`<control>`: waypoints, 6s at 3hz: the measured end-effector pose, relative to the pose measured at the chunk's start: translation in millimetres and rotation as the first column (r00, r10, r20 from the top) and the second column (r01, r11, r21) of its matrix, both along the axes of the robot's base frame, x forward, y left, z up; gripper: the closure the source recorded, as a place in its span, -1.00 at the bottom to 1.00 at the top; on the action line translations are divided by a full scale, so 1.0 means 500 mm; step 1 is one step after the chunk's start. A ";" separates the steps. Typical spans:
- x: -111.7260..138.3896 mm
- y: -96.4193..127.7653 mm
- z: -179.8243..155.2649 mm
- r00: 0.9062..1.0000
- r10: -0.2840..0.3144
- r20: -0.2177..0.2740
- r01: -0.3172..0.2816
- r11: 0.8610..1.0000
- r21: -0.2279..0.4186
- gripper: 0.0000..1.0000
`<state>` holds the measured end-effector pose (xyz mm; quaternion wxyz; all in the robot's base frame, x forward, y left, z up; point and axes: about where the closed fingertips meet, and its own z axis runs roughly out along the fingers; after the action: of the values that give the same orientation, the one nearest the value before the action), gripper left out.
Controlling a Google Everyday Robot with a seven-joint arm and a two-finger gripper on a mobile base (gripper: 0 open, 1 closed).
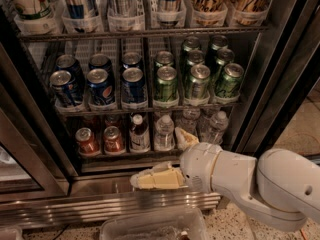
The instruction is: Pick water bottle from bottom shelf of fridge
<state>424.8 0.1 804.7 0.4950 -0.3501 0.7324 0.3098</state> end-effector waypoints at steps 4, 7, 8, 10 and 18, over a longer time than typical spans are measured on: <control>0.021 -0.007 -0.057 0.996 -0.088 0.013 0.087 0.994 0.064 -1.00; 0.082 -0.081 -0.099 0.912 -0.312 0.265 0.299 0.950 0.090 -1.00; 0.095 -0.087 -0.130 0.899 -0.357 0.254 0.334 0.933 0.131 -1.00; 0.101 -0.105 -0.176 0.869 -0.440 0.227 0.402 0.894 0.196 -1.00; 0.219 -0.167 -0.420 0.816 -0.516 0.260 0.479 0.856 0.195 -0.62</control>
Offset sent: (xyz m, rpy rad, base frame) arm 0.0024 0.0024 -0.0186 0.0549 0.0297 -0.0325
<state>534.1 -83.5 594.7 0.6851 -0.1591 0.6936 0.1556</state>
